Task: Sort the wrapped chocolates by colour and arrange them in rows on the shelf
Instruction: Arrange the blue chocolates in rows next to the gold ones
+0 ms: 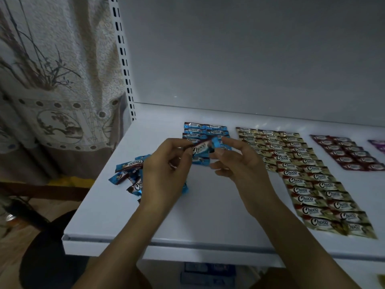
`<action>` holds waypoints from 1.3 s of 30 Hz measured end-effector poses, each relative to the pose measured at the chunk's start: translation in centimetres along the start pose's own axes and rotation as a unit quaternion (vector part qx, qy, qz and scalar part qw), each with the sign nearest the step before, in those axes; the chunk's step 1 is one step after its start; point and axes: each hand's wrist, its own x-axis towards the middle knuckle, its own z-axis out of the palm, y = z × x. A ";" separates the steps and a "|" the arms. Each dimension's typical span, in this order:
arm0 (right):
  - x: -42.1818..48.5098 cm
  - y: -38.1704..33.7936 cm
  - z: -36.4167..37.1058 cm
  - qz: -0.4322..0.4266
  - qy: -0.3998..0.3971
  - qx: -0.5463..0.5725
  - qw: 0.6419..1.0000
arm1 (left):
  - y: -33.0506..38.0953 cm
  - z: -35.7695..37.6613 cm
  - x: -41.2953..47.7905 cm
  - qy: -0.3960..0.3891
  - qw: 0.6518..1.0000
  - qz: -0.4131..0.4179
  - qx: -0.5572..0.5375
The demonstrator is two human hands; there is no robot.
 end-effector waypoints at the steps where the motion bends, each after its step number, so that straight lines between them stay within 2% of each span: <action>1: -0.2 0.2 -0.1 0.015 -0.001 0.011 1.000 | 0.1 0.3 -0.2 -0.008 0.999 -0.030 -0.018; 2: -0.3 0.5 -0.2 0.021 0.000 0.016 1.000 | 0.1 0.6 -0.3 -0.021 0.998 -0.050 -0.031; 4: -0.8 1.0 0.1 0.017 0.018 0.027 0.999 | 0.1 1.1 -0.8 -0.046 0.998 -0.036 -0.015; 7: -1.0 1.3 0.4 0.007 0.048 0.039 0.998 | 0.2 1.3 -1.2 -0.059 0.995 0.050 0.058; 10: -0.9 1.3 0.3 -0.001 0.040 0.039 0.998 | 0.1 1.6 -1.2 -0.054 0.975 0.136 0.164; 13: -0.5 1.4 0.0 -0.028 0.055 0.032 0.998 | 0.2 2.0 -1.2 -0.068 0.974 0.132 0.170; 15: -0.1 1.6 -0.6 -0.073 0.080 -0.014 0.994 | 0.0 2.3 -1.3 -0.087 0.971 0.125 0.184; 17: 0.7 2.4 -1.8 -0.169 0.110 -0.147 0.968 | -0.2 2.6 -1.7 -0.110 0.956 0.144 0.232; 19: 1.5 3.2 -3.2 -0.245 0.116 -0.328 0.905 | -0.6 2.9 -1.8 -0.142 0.929 0.176 0.293; 22: 2.8 4.0 -4.7 -0.272 0.080 -0.513 0.811 | -1.6 3.3 -1.8 -0.191 0.865 0.229 0.404; 24: 3.0 4.1 -4.9 -0.280 0.062 -0.540 0.791 | -1.6 3.3 -1.6 -0.208 0.844 0.228 0.438; 28: 3.4 4.1 -4.7 -0.289 0.062 -0.537 0.790 | -1.5 3.5 -0.7 -0.206 0.838 0.238 0.447; 31: 3.4 4.2 -4.6 -0.297 0.068 -0.526 0.794 | -1.9 3.6 -0.6 -0.202 0.837 0.251 0.443; 32: 3.2 4.2 -4.5 -0.291 0.072 -0.509 0.807 | -1.9 3.6 -0.8 -0.197 0.838 0.257 0.439; 34: 2.7 3.7 -4.2 -0.237 0.085 -0.415 0.874 | -1.8 3.6 -0.9 -0.184 0.848 0.258 0.425; 36: 2.2 2.5 -3.4 -0.122 0.081 -0.224 0.963 | -1.6 3.7 -0.8 -0.167 0.869 0.243 0.398; 37: 2.0 2.0 -3.0 -0.067 0.076 -0.129 0.986 | -1.6 3.7 -0.8 -0.157 0.881 0.233 0.381; 39: 1.7 1.5 -2.4 -0.015 0.067 -0.055 0.996 | -1.6 3.6 -0.8 -0.148 0.902 0.221 0.340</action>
